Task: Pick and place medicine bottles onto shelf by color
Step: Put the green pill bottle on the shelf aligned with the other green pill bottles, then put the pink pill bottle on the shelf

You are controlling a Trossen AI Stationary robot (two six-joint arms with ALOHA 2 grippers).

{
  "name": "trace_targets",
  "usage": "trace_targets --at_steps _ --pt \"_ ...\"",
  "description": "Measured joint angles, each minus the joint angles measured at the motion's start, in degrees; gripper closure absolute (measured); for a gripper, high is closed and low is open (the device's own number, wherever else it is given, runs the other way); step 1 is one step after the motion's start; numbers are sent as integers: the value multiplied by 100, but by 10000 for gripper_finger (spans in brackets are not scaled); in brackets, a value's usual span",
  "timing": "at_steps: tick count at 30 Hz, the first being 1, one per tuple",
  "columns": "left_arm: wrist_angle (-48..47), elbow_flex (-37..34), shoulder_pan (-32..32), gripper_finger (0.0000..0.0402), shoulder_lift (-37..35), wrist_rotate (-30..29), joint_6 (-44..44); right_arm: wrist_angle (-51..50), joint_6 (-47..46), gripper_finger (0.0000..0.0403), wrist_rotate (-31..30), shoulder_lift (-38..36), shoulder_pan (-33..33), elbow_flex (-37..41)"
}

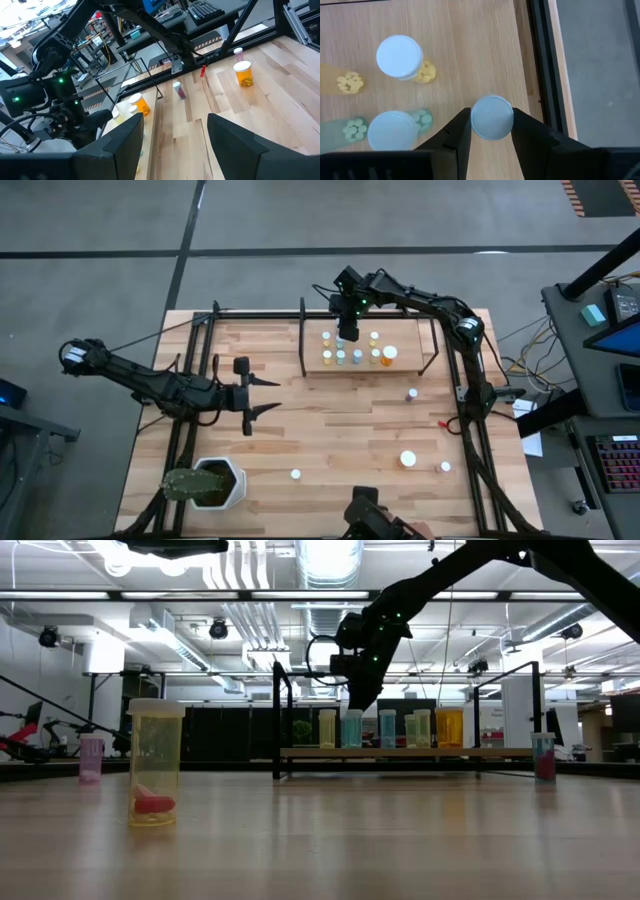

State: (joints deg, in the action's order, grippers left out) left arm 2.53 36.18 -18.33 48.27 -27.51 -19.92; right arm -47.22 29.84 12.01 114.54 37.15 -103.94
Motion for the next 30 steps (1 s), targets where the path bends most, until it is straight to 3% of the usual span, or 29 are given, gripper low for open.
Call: trace_targets --at_steps 14,30 --pt "10 0 0 198 29 0 11 -2 -66 211 -1 -61 0 -63" --pt "606 0 -11 198 622 11 862 -436 -761 214 167 -1187 -108 -66"
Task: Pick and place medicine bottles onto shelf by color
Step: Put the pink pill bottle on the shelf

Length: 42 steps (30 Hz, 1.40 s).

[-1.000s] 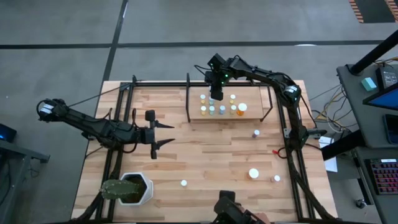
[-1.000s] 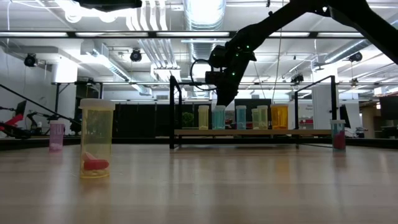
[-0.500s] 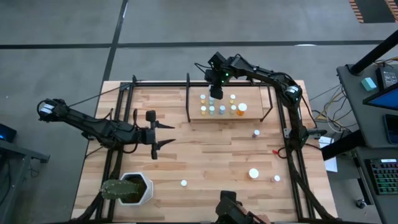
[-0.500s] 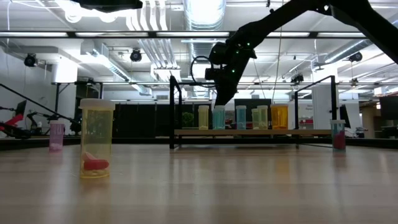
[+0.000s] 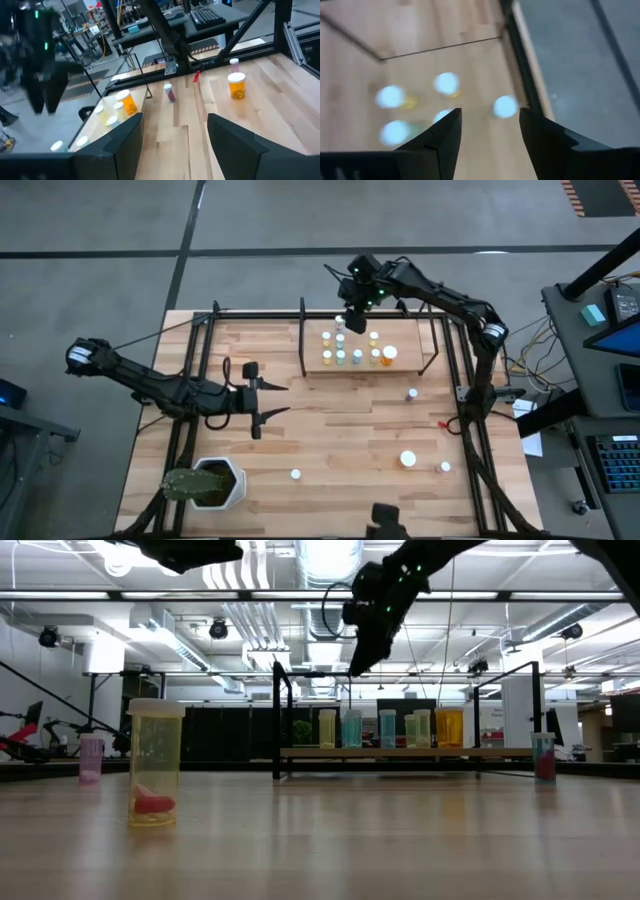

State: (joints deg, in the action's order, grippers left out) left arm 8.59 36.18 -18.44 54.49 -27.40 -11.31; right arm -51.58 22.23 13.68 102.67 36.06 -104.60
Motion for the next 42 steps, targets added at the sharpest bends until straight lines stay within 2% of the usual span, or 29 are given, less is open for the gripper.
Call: trace_targets --at_steps 6,11,14,16,19,21,24,27,30,35,42 --pt "-6 0 0 198 6 -2 390 -385 -325 227 275 -613 -465 151" --pt "-54 21 2 198 6 -11 1080 -232 -542 236 287 -1288 -1170 790" --pt "-430 232 11 198 6 -13 1427 267 -812 240 286 -1801 -1680 1413" --pt "-1215 585 69 198 6 -22 1787 757 -968 243 280 -2141 -2044 1901" --pt "-2878 1332 225 198 93 -54 2741 1459 -1205 243 67 -2617 -2596 2620" --pt "-4187 1825 361 198 223 12 3463 1962 -1295 243 -301 -2914 -2949 3071" --pt "-6226 2448 590 198 550 568 4825 2657 -1377 245 -1033 -3283 -3443 3688" --pt "-7884 2603 662 198 910 949 5811 3429 -1396 248 -1514 -3537 -3838 4242" --pt "-8687 2484 759 198 1173 870 6359 4188 -1311 251 -1565 -3718 -4096 4707" --pt "-8362 1994 1201 198 1371 765 6352 4944 -1262 252 -1574 -3795 -4322 5202" --pt "-8000 1154 1732 198 1414 897 6342 4981 -1216 255 -1581 -3775 -4344 5264"
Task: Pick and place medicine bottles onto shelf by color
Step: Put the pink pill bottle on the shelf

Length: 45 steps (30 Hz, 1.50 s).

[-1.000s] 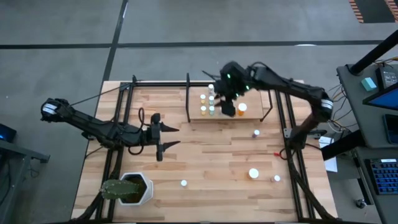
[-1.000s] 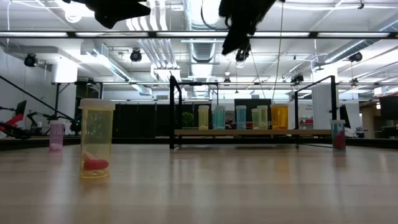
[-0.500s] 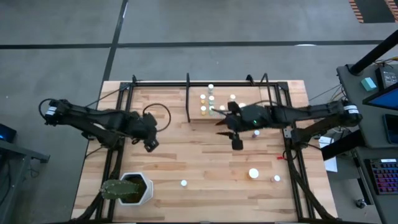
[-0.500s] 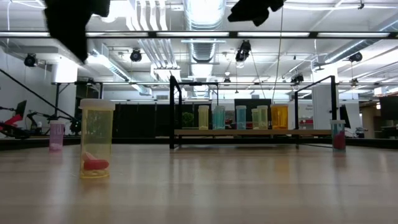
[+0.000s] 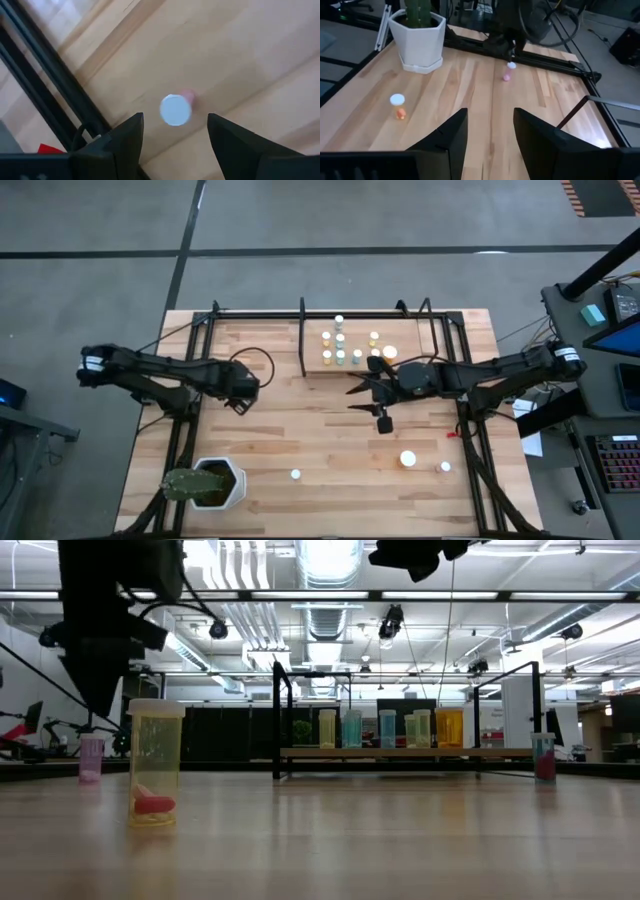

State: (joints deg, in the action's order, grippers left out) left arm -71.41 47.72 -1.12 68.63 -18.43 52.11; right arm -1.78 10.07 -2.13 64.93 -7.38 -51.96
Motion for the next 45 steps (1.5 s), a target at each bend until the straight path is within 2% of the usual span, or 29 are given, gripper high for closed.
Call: trace_targets --at_steps 8,22,25,35,41,45 --pt "312 -339 334 198 -31 -8 -77 38 49 255 2 2 0 -5" --pt "693 -688 338 201 -31 275 -202 30 58 257 2 4 0 0" --pt "688 -688 338 217 -31 275 -217 31 60 257 2 7 0 2" --pt "786 -688 338 307 -21 306 -320 30 60 264 4 7 0 7" --pt "780 -658 338 319 -22 293 -336 21 82 264 4 7 0 32" --pt "1101 -373 316 321 -18 361 -384 23 124 264 4 7 0 35"
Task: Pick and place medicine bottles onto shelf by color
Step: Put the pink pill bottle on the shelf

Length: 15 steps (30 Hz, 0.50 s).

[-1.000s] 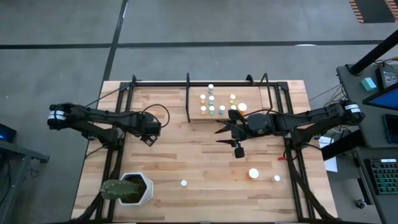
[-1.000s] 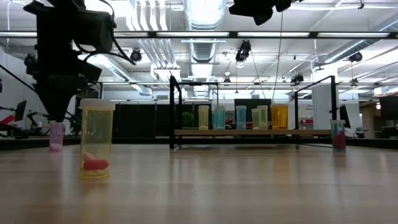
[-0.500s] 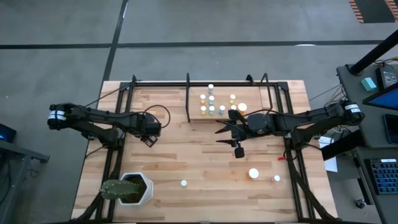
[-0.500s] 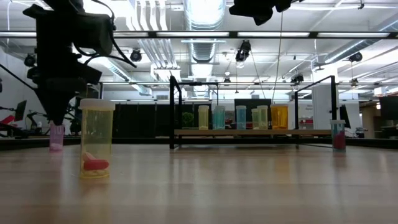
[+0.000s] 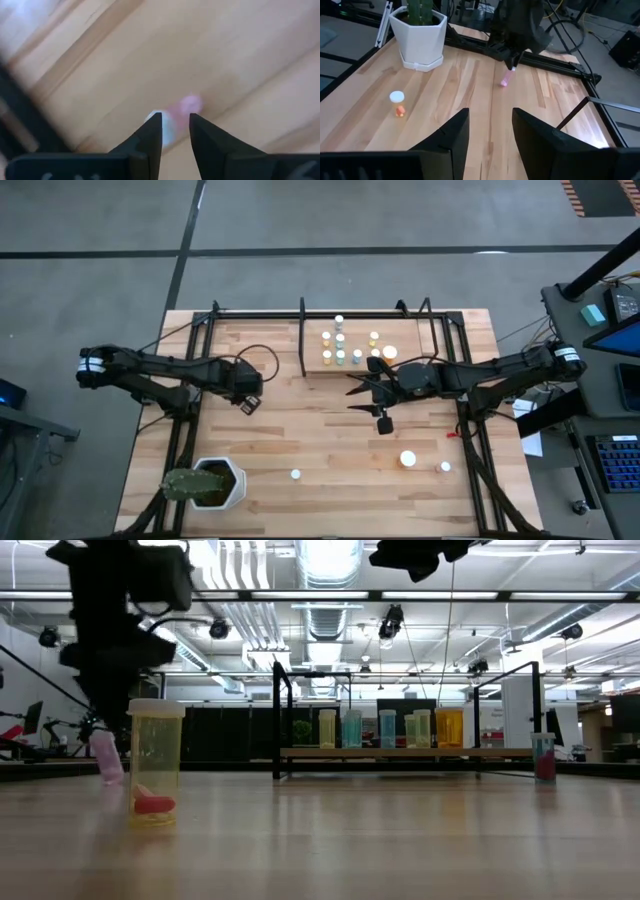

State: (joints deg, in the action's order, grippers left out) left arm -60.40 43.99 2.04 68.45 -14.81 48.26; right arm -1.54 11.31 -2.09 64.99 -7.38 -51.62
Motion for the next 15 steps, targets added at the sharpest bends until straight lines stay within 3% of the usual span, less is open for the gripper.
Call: trace_targets --at_steps 7,11,15 --pt "587 715 -181 321 244 89 -645 11 24 264 0 0 2 0" --pt "587 660 -221 320 358 138 -671 7 23 264 0 0 2 13" --pt "237 423 -216 319 547 977 -1521 3 79 264 0 2 2 17"
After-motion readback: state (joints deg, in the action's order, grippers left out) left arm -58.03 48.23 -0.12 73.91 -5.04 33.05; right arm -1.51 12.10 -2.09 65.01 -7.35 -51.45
